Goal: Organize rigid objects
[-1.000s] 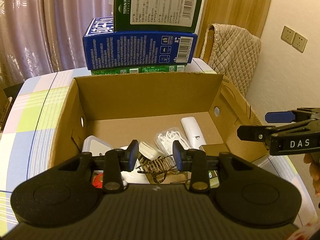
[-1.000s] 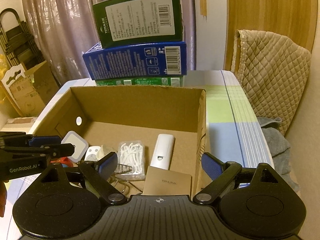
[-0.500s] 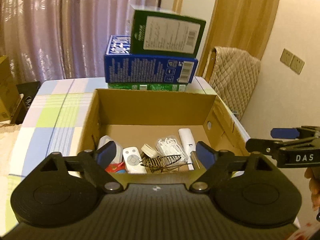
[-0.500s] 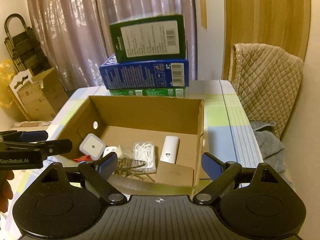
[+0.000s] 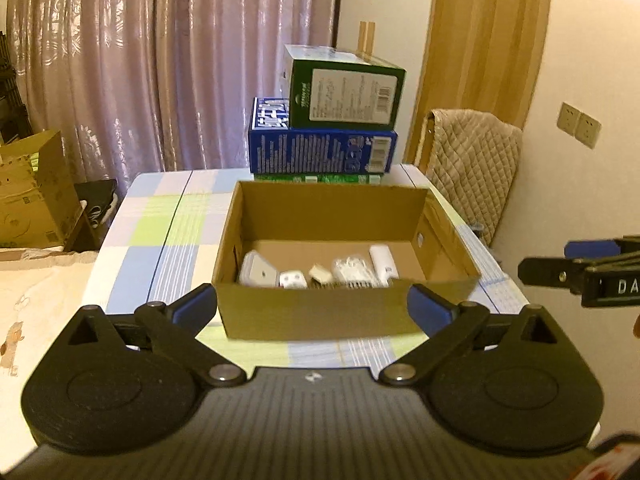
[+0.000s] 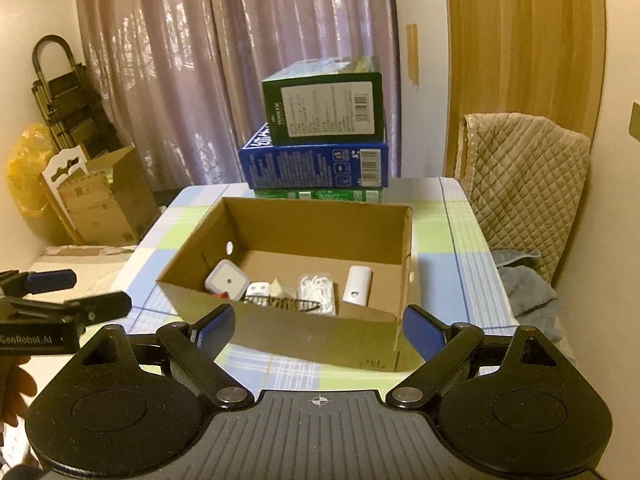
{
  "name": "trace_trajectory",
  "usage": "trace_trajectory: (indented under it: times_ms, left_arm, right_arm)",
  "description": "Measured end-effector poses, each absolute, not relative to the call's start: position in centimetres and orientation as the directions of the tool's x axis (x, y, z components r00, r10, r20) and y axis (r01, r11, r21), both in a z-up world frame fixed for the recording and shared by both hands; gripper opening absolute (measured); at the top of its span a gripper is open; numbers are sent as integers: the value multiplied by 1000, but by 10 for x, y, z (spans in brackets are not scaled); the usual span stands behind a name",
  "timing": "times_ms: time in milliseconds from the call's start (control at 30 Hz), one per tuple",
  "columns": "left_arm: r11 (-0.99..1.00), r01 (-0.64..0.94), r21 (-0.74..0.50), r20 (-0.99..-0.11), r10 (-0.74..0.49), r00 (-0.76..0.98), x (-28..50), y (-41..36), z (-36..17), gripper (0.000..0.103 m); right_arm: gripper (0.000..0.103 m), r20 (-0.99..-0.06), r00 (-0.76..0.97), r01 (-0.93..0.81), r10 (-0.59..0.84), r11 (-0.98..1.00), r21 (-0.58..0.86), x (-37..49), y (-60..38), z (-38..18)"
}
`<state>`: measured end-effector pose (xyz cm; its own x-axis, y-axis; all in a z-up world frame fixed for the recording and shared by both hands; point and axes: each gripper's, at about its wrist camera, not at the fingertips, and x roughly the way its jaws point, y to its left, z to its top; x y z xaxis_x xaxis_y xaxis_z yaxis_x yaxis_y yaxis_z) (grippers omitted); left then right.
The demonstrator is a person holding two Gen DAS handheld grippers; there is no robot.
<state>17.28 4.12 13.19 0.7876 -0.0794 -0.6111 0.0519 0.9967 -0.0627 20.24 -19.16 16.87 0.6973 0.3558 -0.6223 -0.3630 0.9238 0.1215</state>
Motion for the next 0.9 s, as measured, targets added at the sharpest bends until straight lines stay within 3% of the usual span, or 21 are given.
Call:
trace_trajectory:
  times_ms: [300,900]
  left_arm:
    - [996,18,-83,-576,-62,815,104,31,141,100]
    - [995,-63,-73,-640,2,769,13,12,114,100]
  right_arm:
    - [88,-575,737,-352,354,928,120,140,-205,177]
    - [88,-563,769,-313,302,946,81,36,-236,165]
